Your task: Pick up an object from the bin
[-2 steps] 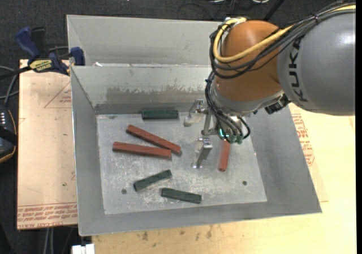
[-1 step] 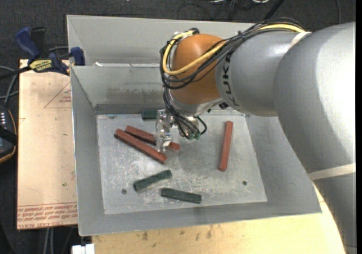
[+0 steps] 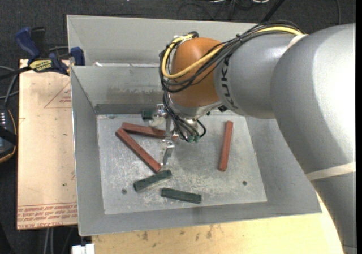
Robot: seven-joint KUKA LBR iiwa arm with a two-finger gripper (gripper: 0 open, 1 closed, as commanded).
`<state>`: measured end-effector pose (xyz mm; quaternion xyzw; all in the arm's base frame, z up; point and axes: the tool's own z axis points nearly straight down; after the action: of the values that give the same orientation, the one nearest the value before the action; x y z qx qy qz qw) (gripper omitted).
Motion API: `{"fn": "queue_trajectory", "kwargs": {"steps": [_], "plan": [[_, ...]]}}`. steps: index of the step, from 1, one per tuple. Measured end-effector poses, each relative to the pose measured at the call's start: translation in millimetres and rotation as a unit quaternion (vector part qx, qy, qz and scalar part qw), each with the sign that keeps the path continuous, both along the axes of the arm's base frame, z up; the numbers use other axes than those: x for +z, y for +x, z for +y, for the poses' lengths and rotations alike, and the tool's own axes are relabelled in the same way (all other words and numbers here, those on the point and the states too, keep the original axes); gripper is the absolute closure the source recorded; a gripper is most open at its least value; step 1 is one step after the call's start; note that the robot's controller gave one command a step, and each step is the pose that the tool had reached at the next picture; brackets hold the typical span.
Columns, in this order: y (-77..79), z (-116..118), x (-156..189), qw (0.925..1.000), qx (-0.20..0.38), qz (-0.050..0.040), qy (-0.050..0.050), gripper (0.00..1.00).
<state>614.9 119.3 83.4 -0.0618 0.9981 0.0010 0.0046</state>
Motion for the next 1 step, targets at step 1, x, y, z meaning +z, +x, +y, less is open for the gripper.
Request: {"fn": "queue_trajectory", "kwargs": {"steps": [1], "plan": [[-0.4,0.0,-0.8,1.0,0.0,0.0002,0.0,1.0]]}}
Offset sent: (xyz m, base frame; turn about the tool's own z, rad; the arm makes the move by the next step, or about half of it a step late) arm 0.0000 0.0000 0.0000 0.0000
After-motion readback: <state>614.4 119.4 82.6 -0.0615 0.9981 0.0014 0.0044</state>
